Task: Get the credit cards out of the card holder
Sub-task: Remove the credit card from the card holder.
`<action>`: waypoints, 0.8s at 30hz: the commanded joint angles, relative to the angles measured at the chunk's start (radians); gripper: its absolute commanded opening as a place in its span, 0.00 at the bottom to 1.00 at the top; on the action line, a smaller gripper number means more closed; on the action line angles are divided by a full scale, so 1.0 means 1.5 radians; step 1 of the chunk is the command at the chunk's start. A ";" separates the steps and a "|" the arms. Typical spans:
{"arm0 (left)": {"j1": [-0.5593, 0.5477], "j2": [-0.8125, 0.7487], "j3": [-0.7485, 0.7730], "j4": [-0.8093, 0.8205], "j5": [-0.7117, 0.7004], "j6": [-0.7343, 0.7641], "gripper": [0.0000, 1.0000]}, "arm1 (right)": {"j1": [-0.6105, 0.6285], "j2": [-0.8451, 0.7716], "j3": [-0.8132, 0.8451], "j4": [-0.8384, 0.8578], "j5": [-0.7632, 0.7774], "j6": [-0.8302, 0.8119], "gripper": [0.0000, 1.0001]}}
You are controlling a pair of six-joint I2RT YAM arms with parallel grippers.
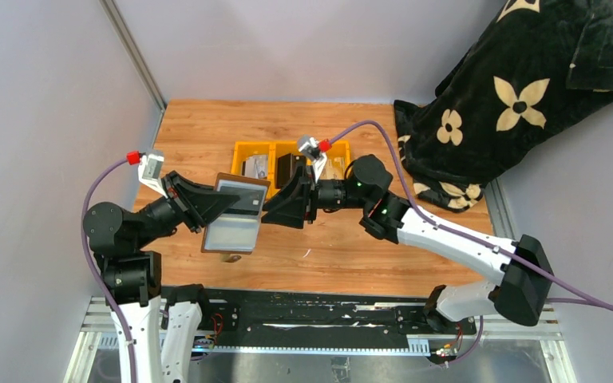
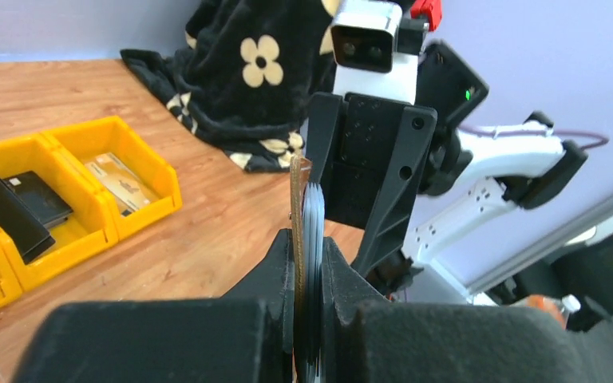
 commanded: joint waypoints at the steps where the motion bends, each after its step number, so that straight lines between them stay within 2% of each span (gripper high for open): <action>1: 0.000 -0.016 -0.023 0.140 -0.079 -0.156 0.00 | -0.011 0.011 -0.059 0.437 0.071 0.249 0.44; 6: 0.000 -0.021 -0.032 0.151 -0.092 -0.200 0.00 | -0.013 0.064 -0.056 0.558 0.075 0.342 0.43; 12: 0.000 -0.024 -0.021 0.151 -0.084 -0.223 0.00 | -0.013 0.079 -0.067 0.554 0.113 0.349 0.38; 14: 0.000 -0.024 -0.019 0.151 -0.085 -0.225 0.00 | -0.013 0.083 -0.063 0.556 0.123 0.355 0.30; 17: 0.000 -0.026 -0.024 0.151 -0.088 -0.224 0.02 | -0.013 0.092 -0.039 0.552 0.102 0.368 0.11; 18: 0.000 -0.026 -0.026 0.151 -0.086 -0.221 0.05 | -0.015 0.094 -0.032 0.542 0.091 0.371 0.02; 20: 0.000 -0.024 -0.030 0.151 -0.073 -0.205 0.18 | -0.022 0.089 -0.024 0.508 0.066 0.373 0.00; 21: 0.000 -0.022 -0.031 0.151 -0.062 -0.192 0.29 | -0.030 0.084 -0.018 0.483 0.047 0.372 0.00; 23: 0.000 -0.013 -0.025 0.129 -0.024 -0.130 0.48 | -0.051 0.070 0.012 0.353 -0.013 0.344 0.00; 24: 0.000 -0.006 -0.005 0.059 -0.011 -0.062 0.54 | -0.059 0.064 0.034 0.267 -0.048 0.307 0.00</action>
